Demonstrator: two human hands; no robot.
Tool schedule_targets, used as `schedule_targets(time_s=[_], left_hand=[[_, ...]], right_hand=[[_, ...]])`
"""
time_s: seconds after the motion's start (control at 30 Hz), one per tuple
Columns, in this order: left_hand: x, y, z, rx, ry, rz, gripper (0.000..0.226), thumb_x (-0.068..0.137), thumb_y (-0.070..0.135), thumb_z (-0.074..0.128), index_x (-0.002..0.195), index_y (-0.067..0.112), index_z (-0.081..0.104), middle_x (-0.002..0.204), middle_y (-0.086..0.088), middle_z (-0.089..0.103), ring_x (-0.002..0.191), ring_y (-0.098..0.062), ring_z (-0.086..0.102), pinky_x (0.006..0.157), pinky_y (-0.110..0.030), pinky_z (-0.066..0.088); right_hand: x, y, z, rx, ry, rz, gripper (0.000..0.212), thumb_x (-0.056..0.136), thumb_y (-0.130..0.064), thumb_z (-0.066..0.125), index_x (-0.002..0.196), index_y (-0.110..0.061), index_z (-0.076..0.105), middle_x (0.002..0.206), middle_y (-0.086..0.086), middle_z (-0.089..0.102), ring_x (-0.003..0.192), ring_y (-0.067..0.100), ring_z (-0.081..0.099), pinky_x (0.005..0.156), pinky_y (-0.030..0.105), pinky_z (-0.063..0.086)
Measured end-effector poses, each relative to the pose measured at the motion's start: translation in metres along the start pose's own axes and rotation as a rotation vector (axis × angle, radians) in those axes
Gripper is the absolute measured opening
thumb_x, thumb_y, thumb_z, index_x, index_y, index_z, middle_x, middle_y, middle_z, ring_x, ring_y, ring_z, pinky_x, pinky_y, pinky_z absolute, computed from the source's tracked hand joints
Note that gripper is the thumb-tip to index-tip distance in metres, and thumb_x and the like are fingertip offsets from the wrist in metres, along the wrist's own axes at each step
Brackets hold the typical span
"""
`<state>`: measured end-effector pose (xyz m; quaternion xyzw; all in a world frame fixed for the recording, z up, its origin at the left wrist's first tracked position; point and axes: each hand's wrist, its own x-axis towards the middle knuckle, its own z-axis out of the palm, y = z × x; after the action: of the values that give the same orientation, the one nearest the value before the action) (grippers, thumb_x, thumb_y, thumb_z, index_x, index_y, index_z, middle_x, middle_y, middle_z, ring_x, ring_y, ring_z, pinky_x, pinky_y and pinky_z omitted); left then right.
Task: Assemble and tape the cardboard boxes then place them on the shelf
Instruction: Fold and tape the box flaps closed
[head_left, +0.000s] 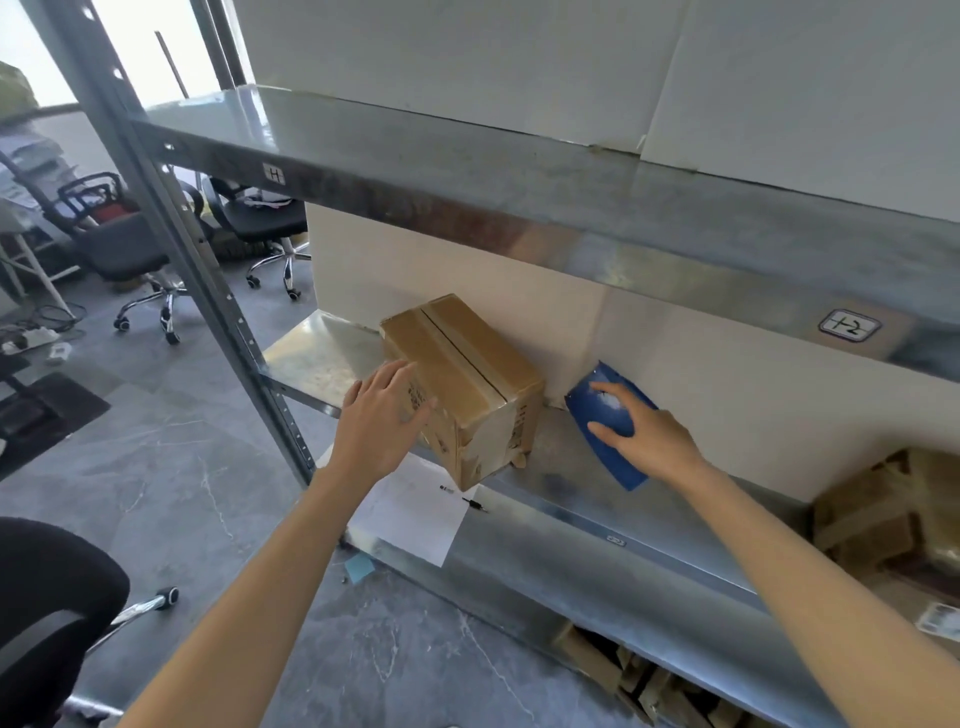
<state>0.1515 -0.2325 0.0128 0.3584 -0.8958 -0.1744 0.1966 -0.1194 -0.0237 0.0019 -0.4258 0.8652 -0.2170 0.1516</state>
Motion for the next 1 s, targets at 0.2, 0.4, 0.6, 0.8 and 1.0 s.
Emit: schedule_targets(time_s=[0.2,0.4,0.6,0.8,1.0], left_hand=[[0.006,0.02,-0.011,-0.144,0.026,0.077,0.046,0.098,0.033,0.057,0.142,0.02,0.051,0.15,0.004,0.045,0.14,-0.02,0.039,0.112,-0.047,0.034],[0.014,0.028,-0.014,-0.217,0.01,0.105,0.044,0.096,0.029,0.058,0.139,0.025,0.053,0.141,0.005,0.053,0.131,-0.02,0.047,0.105,-0.046,0.042],[0.004,0.011,0.016,-0.224,-0.207,0.014,0.062,0.09,0.051,0.064,0.143,0.024,0.049,0.155,0.008,0.036,0.148,-0.018,0.022,0.117,-0.043,0.028],[0.007,0.01,0.029,-0.261,-0.13,0.083,0.059,0.086,0.032,0.075,0.139,0.018,0.054,0.151,0.002,0.041,0.148,-0.023,0.019,0.121,-0.046,0.023],[0.011,0.014,0.03,-0.268,-0.1,0.118,0.056,0.084,0.03,0.077,0.135,0.016,0.058,0.147,0.0,0.046,0.146,-0.024,0.023,0.12,-0.044,0.024]], right_hand=[[-0.012,-0.032,-0.02,-0.197,0.166,-0.207,0.047,0.091,-0.053,0.053,0.133,-0.059,0.033,0.066,-0.014,0.053,0.055,0.009,0.049,0.05,0.027,0.038],[-0.017,-0.047,-0.027,-0.461,0.203,-0.394,0.052,0.091,-0.059,0.038,0.139,-0.061,0.018,0.056,-0.011,0.054,0.046,0.004,0.047,0.048,0.028,0.048],[-0.019,-0.035,-0.026,-0.463,0.166,-0.334,0.052,0.094,-0.057,0.041,0.14,-0.059,0.015,0.064,-0.007,0.059,0.051,0.007,0.05,0.053,0.031,0.052],[-0.019,-0.038,-0.029,-0.39,0.205,-0.347,0.053,0.093,-0.055,0.047,0.137,-0.062,0.017,0.06,-0.011,0.056,0.045,0.003,0.045,0.043,0.019,0.035],[-0.017,-0.062,-0.033,-0.301,0.174,-0.428,0.052,0.093,-0.054,0.051,0.138,-0.059,0.027,0.072,-0.014,0.061,0.048,0.004,0.049,0.047,0.019,0.039]])
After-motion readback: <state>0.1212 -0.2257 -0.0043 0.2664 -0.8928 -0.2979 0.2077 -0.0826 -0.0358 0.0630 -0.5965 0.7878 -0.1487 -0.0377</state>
